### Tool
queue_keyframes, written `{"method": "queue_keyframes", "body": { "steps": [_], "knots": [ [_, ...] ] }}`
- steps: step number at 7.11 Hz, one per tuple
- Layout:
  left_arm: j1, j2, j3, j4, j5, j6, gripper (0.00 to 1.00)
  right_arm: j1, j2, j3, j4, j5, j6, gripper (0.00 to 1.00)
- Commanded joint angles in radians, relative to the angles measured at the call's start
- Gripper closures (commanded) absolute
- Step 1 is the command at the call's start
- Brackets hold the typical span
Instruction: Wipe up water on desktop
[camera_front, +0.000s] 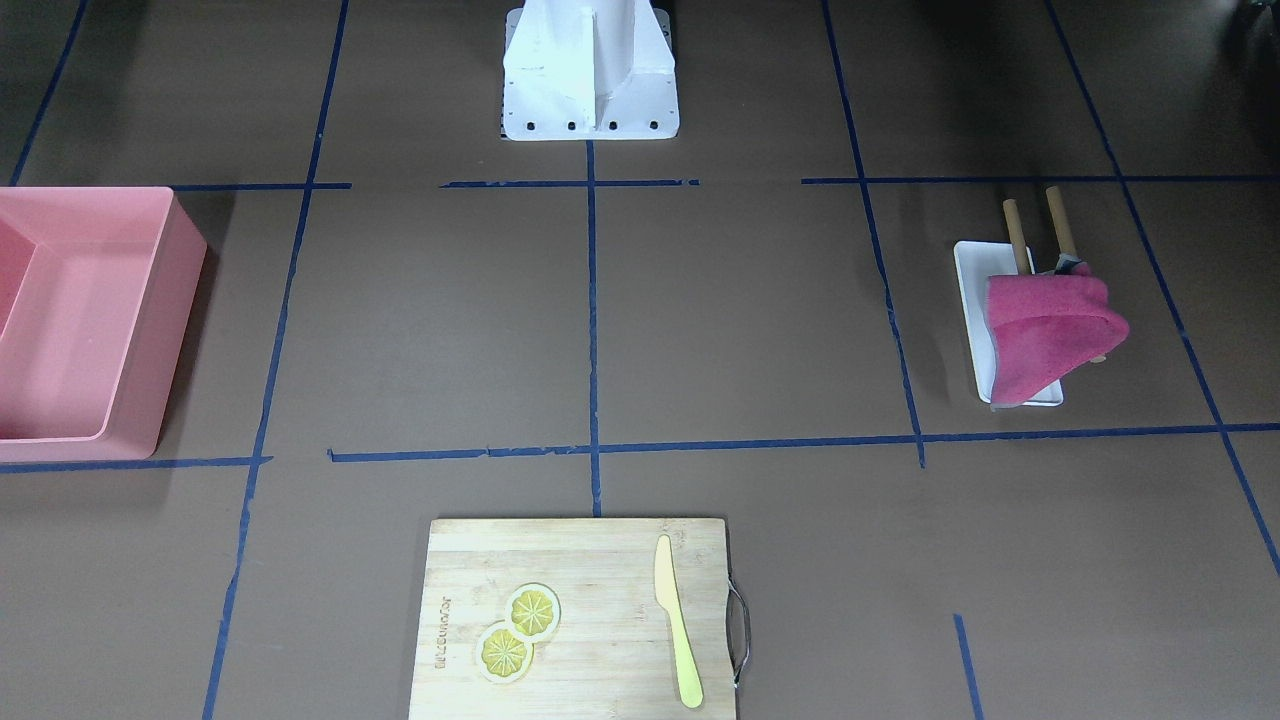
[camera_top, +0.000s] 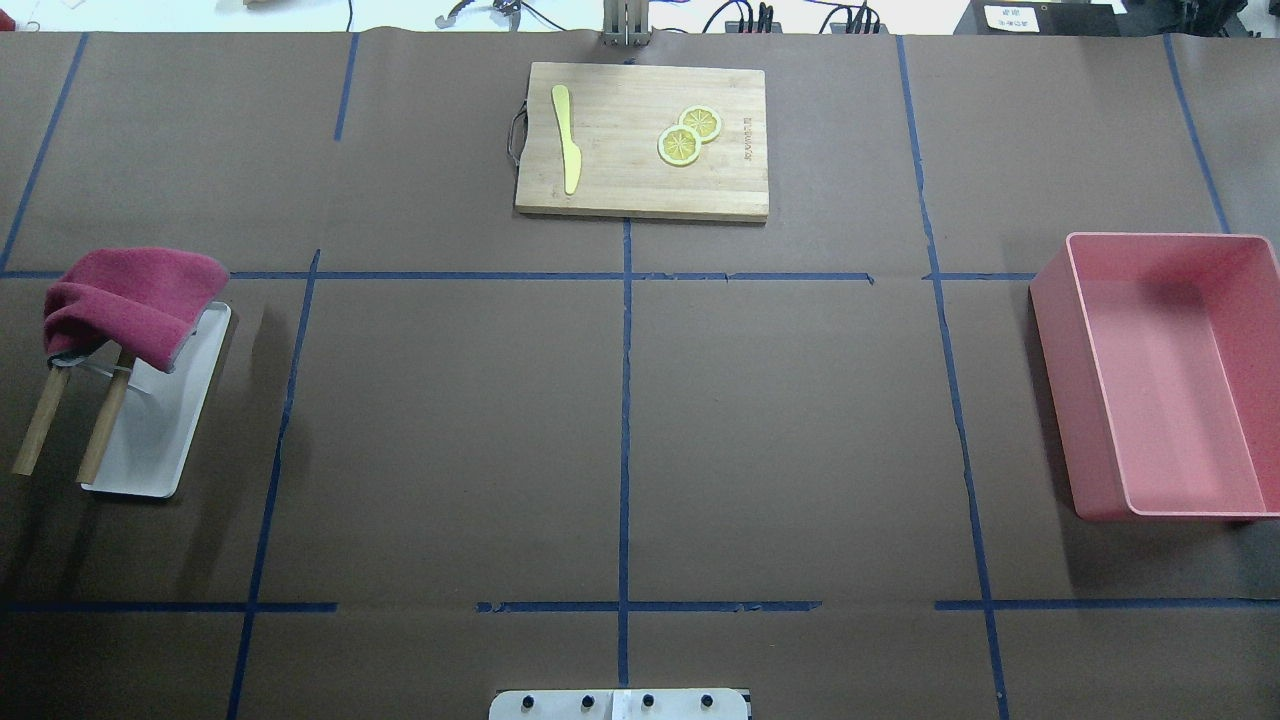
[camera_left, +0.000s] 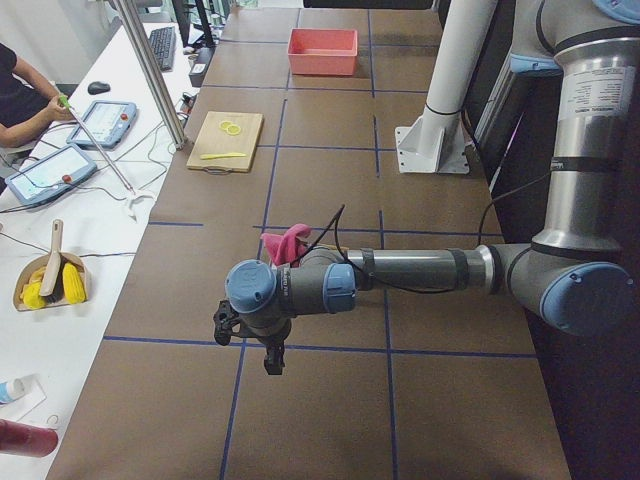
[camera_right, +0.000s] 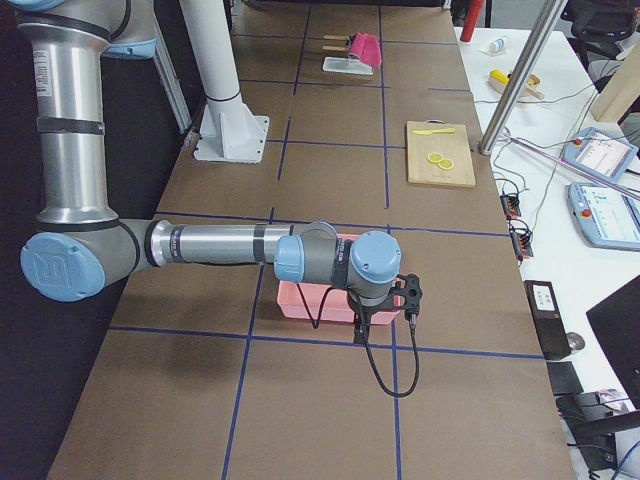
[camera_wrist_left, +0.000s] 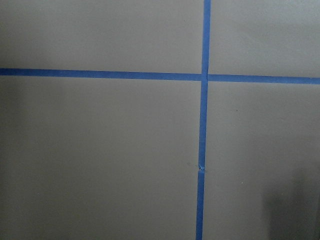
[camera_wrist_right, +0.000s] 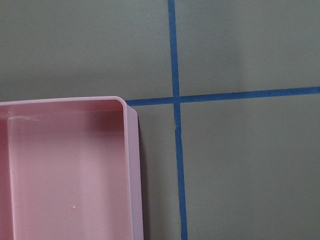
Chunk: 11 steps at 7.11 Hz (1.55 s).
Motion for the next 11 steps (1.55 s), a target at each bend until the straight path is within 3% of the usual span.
{"method": "queue_keyframes", "body": {
  "steps": [1, 7, 11],
  "knots": [
    [0.0, 0.0, 0.0, -0.002, -0.001, -0.001, 0.0, 0.0, 0.001, 0.0, 0.002, 0.0, 0.002, 0.0],
    [0.0, -0.008, -0.017, -0.005, -0.003, -0.002, 0.0, 0.0, 0.001, 0.002, 0.002, 0.011, 0.005, 0.0],
    [0.018, -0.009, -0.209, -0.005, -0.026, -0.052, 0.0, -0.005, 0.016, 0.013, 0.002, 0.009, 0.0, 0.0]
  ]
}}
